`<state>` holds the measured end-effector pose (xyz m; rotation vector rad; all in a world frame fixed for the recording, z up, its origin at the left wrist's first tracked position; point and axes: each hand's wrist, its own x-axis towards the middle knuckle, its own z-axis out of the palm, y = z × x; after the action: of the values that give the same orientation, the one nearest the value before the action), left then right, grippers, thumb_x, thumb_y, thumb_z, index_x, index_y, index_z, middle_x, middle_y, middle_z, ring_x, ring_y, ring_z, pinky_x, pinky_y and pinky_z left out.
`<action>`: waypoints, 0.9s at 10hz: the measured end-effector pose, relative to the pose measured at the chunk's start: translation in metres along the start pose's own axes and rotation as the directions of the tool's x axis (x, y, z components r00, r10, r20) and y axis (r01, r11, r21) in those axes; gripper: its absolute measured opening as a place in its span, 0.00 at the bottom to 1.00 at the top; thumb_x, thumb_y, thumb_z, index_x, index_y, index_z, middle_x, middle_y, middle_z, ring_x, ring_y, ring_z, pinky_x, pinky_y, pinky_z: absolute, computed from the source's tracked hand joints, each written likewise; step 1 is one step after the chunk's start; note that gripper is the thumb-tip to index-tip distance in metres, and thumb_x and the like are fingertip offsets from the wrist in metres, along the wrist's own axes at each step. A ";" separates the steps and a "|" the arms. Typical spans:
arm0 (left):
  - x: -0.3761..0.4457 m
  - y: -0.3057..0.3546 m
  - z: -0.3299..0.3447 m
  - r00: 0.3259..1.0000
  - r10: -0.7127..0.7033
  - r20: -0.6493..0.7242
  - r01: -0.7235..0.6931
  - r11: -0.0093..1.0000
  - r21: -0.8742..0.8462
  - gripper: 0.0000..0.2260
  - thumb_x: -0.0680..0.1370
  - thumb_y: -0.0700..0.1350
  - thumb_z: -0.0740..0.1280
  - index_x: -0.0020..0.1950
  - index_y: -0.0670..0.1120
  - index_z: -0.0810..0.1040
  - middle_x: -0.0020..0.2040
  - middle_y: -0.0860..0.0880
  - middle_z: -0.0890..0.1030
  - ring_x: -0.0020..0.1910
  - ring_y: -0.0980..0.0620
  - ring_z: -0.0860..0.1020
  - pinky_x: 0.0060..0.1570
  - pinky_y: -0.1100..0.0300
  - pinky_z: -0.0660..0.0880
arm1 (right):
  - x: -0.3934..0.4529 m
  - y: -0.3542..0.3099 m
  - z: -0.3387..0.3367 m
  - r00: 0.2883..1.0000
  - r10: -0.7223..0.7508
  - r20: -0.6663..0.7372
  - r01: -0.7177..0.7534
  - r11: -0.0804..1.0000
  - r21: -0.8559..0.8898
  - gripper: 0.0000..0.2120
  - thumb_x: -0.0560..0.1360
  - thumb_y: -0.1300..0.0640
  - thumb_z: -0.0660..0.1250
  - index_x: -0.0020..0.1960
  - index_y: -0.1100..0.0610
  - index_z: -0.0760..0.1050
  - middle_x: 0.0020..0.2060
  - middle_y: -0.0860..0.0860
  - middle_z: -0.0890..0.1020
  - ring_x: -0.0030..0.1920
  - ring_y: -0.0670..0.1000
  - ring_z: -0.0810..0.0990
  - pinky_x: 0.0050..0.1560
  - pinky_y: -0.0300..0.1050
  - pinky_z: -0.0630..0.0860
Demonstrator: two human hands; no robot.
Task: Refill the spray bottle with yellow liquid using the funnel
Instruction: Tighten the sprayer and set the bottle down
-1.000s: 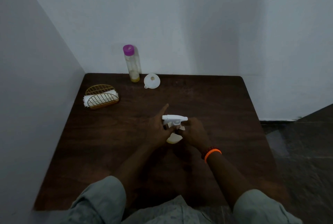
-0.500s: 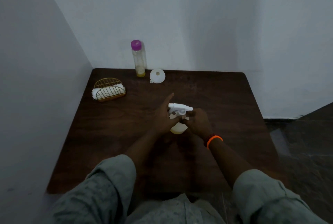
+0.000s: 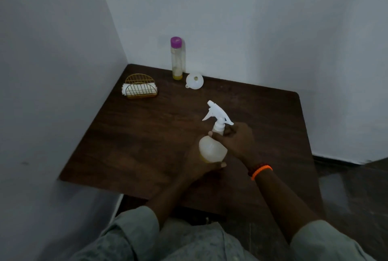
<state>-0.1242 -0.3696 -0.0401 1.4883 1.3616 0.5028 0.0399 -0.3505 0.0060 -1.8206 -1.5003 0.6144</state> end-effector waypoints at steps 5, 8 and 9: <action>-0.058 -0.003 0.077 0.954 -0.239 0.182 0.283 0.920 -0.271 0.38 0.63 0.52 0.83 0.70 0.51 0.72 0.65 0.54 0.78 0.64 0.54 0.76 0.64 0.51 0.77 | -0.012 -0.005 0.016 0.794 0.096 0.600 -0.298 0.922 0.247 0.30 0.75 0.44 0.72 0.74 0.50 0.70 0.47 0.51 0.87 0.49 0.47 0.86 0.49 0.42 0.83; -0.070 0.001 0.074 0.905 -0.357 0.231 0.412 0.868 -0.276 0.43 0.63 0.54 0.82 0.74 0.50 0.67 0.69 0.52 0.74 0.69 0.49 0.73 0.68 0.47 0.73 | -0.023 -0.004 0.042 0.778 0.367 0.509 -0.479 0.872 0.104 0.29 0.72 0.43 0.74 0.64 0.61 0.73 0.30 0.51 0.82 0.26 0.44 0.79 0.28 0.36 0.76; -0.071 -0.002 0.074 0.901 -0.360 0.240 0.423 0.850 -0.313 0.41 0.64 0.52 0.82 0.74 0.50 0.69 0.68 0.50 0.76 0.68 0.48 0.74 0.68 0.46 0.73 | -0.024 -0.004 0.043 0.767 0.346 0.541 -0.464 0.881 0.094 0.30 0.73 0.46 0.73 0.69 0.59 0.70 0.33 0.52 0.83 0.28 0.45 0.80 0.31 0.37 0.78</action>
<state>-0.0832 -0.4636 -0.0490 0.8986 1.3099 0.3256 0.0005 -0.3645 -0.0204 -1.9008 -1.2646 1.5270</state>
